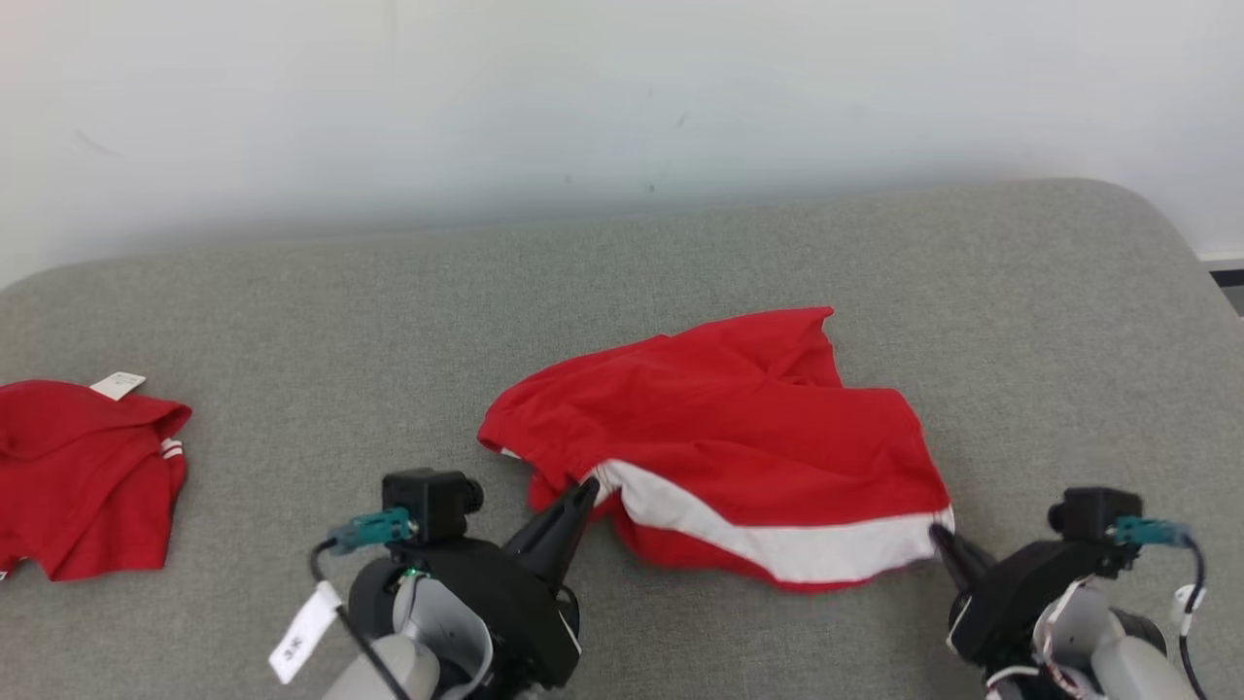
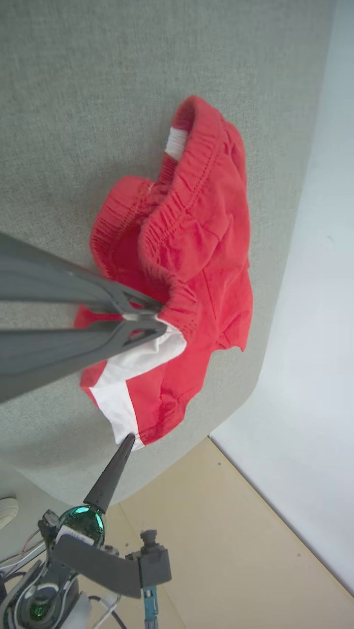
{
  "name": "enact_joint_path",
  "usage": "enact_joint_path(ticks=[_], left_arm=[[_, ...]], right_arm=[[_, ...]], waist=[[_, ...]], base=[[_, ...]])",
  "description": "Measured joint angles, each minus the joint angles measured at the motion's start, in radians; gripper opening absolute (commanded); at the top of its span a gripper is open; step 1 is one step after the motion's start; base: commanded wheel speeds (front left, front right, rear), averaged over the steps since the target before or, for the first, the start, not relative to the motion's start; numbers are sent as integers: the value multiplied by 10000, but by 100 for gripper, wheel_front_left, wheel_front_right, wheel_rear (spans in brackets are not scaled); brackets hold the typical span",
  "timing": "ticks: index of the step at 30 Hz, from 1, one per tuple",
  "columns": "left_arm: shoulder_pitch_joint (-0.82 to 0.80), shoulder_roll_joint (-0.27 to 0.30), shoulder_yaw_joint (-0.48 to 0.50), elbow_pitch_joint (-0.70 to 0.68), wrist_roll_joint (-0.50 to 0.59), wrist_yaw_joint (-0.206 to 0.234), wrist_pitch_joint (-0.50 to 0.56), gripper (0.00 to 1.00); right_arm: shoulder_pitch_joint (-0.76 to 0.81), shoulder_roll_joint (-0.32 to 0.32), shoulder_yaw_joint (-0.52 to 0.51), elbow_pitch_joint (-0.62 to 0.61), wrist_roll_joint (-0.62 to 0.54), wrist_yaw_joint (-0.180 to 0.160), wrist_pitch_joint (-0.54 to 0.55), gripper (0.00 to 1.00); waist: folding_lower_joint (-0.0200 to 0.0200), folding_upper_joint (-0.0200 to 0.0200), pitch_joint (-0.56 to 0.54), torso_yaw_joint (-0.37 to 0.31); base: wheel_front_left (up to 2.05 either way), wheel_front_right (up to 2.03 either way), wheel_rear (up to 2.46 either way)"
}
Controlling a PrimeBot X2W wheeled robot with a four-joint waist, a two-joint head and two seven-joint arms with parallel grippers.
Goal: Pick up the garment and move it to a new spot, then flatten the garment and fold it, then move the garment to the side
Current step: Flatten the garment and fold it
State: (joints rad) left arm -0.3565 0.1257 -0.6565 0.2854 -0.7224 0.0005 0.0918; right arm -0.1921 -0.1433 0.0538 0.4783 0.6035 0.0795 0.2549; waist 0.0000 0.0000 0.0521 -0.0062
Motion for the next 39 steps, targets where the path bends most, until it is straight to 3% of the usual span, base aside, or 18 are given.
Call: enact_joint_path(ticks=[7,12,13,17,22,26,30,32,34,39], left_arm=[[4,58,961,-1950,-802,-244,-545,0],[38,336,1567,-4443,-1030,-270,-966,0],[39,466,1672,-5292,-1051,-261,-963,0],[-4,571,1655,-5933,-1104,15,-466,0],[-779,713,1682,-4698,-1045,424,339,0],[-2614,708,2075,-2518,-518,788,773,0],[-5412,395,2456,-894,153,798,639,0],[-6641,6,2614,-825,226,740,255,0],[-7349,-228,2612,-880,188,284,-23,0],[-6546,161,2224,-58,52,-324,-44,0]], right_arm=[[27,422,-736,-2424,1783,351,-295,0],[656,-8,-1340,-5747,2349,397,-863,0],[868,-150,-1546,-6989,2293,397,-1039,0],[753,-261,-1739,-8399,2313,395,-913,0],[-898,-226,-846,-7041,2153,-65,31,0],[-3841,196,119,-4721,1699,-514,456,0],[-7165,328,-299,-3653,1271,-811,-23,0],[-8174,148,-614,-3833,1200,-805,-395,0],[-8429,-215,-568,-4065,869,-690,-571,0],[-7341,-594,-121,-3852,491,-504,-420,0]], waist=[[0,1,99,32],[0,1,26,45],[-1,0,43,38],[-1,0,192,9],[0,0,620,-82],[2,2,1090,-226],[4,2,1585,-412],[3,2,1800,-476],[2,1,1967,-499],[2,2,2076,-364]], base=[[0,0,0],[0,0,0],[0,0,0],[0,0,0],[0,0,0],[0,0,0],[0,0,0],[0,0,0],[0,0,0],[0,0,0]])
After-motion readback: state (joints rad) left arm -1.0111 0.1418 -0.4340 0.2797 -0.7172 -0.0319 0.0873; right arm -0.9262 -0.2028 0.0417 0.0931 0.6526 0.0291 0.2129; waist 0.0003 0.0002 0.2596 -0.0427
